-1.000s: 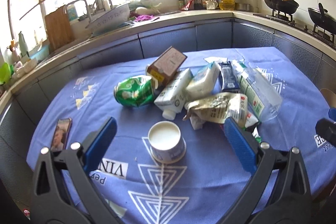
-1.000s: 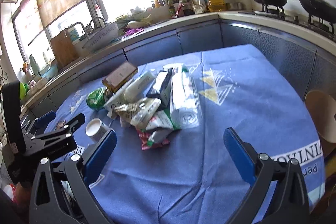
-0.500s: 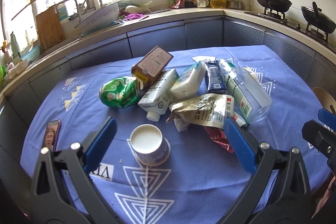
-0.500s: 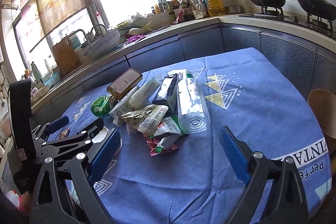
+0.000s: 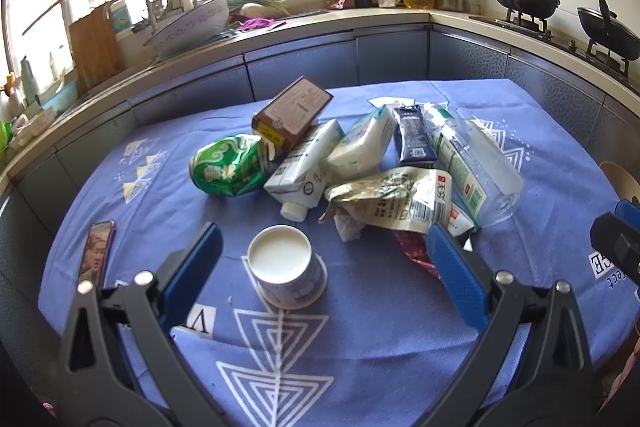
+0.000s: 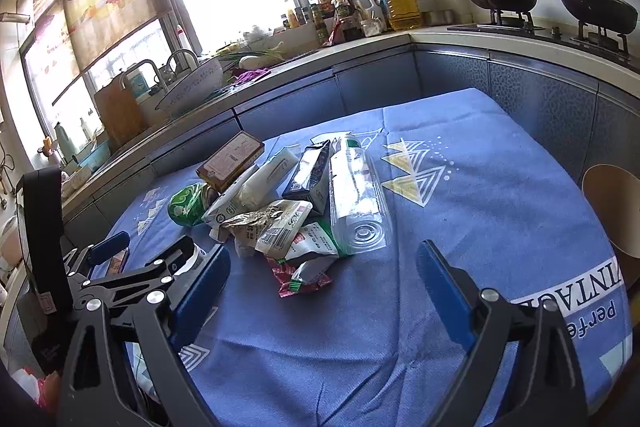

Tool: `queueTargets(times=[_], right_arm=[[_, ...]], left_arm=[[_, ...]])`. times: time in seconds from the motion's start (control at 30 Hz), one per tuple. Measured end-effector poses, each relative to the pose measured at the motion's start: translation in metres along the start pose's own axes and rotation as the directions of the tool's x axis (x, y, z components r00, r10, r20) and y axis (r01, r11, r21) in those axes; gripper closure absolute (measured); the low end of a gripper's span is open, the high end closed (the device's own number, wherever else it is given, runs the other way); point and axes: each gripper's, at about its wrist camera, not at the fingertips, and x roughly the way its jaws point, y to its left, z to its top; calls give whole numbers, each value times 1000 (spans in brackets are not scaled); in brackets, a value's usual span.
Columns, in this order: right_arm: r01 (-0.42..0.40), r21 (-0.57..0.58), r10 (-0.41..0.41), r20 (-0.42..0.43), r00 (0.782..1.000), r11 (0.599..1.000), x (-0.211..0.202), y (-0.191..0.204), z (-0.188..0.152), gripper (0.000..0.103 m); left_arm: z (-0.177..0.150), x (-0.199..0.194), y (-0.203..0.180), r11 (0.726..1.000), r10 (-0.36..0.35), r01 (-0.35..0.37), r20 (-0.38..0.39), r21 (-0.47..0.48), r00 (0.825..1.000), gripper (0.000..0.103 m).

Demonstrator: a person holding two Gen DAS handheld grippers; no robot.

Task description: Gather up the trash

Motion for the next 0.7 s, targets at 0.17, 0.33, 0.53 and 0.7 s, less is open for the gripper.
queueTargets(times=[0.17,0.33,0.53,0.7], right_arm=[[0,-1,0,-1,1000,1000,0,-1,0,14],[3,-4,-3,-8,1000,1000,1,-1,0,18],[4,-3,-4,-13,1000,1000,2,-1,-2,18],[4,4,-4,-15,1000,1000,3,-2,-2,18]], left_arm=[[-2,2,0,1000,6,-6,-7,-1,1000,5],[-3,4,1,1000,9,-9,-13,-2,1000,5],[-5,5,2,1000,7,-7,-15,-5,1000,5],[-5,5,3,1000,9,-9,-13,-7,1000,5]])
